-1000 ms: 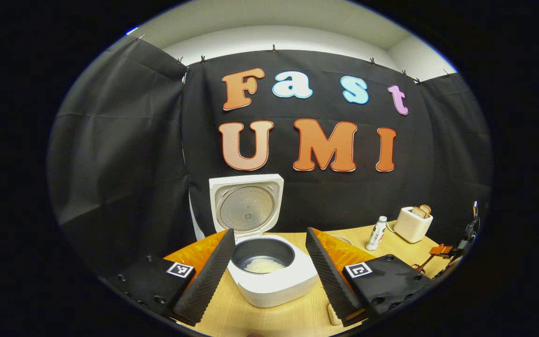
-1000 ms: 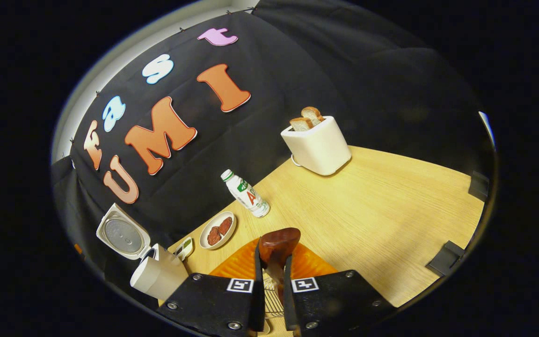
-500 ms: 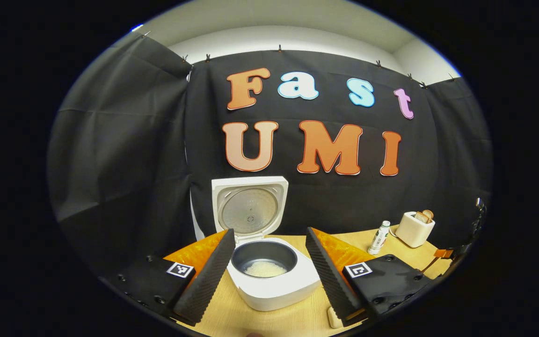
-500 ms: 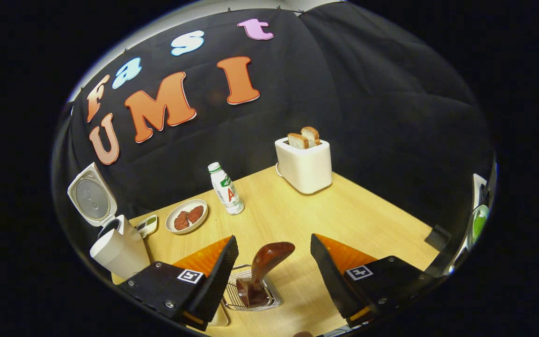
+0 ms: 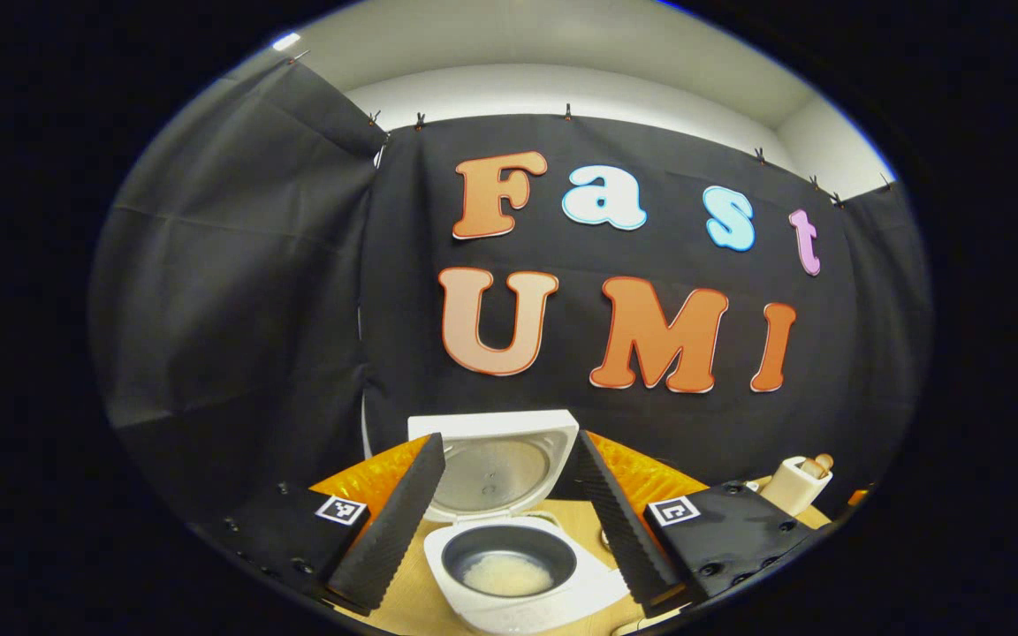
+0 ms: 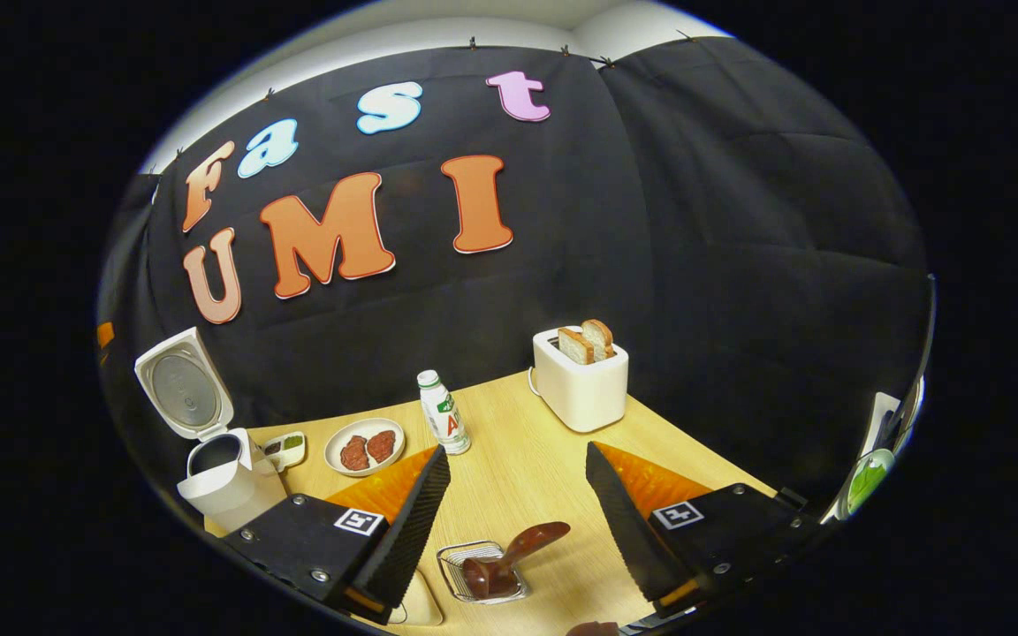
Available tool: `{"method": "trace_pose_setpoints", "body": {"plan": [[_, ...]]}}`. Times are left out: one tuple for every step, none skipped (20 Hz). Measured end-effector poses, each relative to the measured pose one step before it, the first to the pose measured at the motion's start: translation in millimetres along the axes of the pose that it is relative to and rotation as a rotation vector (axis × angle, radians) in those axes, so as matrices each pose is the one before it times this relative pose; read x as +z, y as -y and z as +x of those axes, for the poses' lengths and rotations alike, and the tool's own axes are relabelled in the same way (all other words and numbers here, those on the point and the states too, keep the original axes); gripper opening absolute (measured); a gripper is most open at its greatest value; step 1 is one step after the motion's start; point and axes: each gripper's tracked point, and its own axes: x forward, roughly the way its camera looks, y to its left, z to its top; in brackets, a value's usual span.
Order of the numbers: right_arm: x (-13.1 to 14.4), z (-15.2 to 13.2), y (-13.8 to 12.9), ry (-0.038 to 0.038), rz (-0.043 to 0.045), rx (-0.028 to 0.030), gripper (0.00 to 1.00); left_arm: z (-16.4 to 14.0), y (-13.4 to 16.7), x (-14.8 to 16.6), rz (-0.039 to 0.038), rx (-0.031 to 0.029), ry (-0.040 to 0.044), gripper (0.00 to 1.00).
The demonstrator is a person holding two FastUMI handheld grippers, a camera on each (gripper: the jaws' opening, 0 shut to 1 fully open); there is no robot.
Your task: Close the left gripper, press the button to open the rice cooker; take a wooden spoon from the chopstick holder with the right hand, scoop a spoonful of rice and pour it into the rice cooker, then put the wooden spoon back into the chopstick holder.
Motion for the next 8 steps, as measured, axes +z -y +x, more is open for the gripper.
{"method": "trace_pose_setpoints", "body": {"plan": [[1.49, 0.35, 0.47, 0.00416, -0.00585, -0.00624, 0.95, 15.19, 0.96, 7.21, -0.01026, -0.00019, 0.00875, 1.0], [1.92, -0.78, 0.68, 0.00346, -0.0078, -0.00578, 0.95, 15.91, 0.24, 5.87, 0.0016, -0.00298, -0.00023, 1.0], [1.6, -0.94, 1.17, 0.00337, -0.00475, -0.00573, 0.95, 13.96, 1.67, 1.72, 0.00242, -0.00366, -0.00461, 1.0], [3.0, -0.64, 0.64, 0.00369, 0.00016, -0.0024, 0.95, 12.77, 0.06, 2.46, 0.0048, 0.00017, -0.00332, 1.0], [1.85, -0.8, 0.27, 0.00308, 0.00286, -0.00294, 0.95, 13.51, 0.68, 1.15, 0.01545, 0.00233, -0.00299, 0.97], [2.3, -0.01, 2.18, 0.00316, 0.00192, -0.0076, 0.95, 13.68, -1.37, 1.76, 0.01928, 0.00672, -0.00143, 1.0], [1.04, -0.55, 2.13, 0.00388, -0.00067, -0.01168, 0.95, 13.47, -0.15, 1.9, 0.01029, 0.00003, -0.00217, 1.0], [1.37, 0.52, 2.81, 0.0037, -0.00285, -0.01279, 0.95, 13.16, 0.69, -2.4, 0.00039, -0.0029, -0.01246, 1.0]]}}
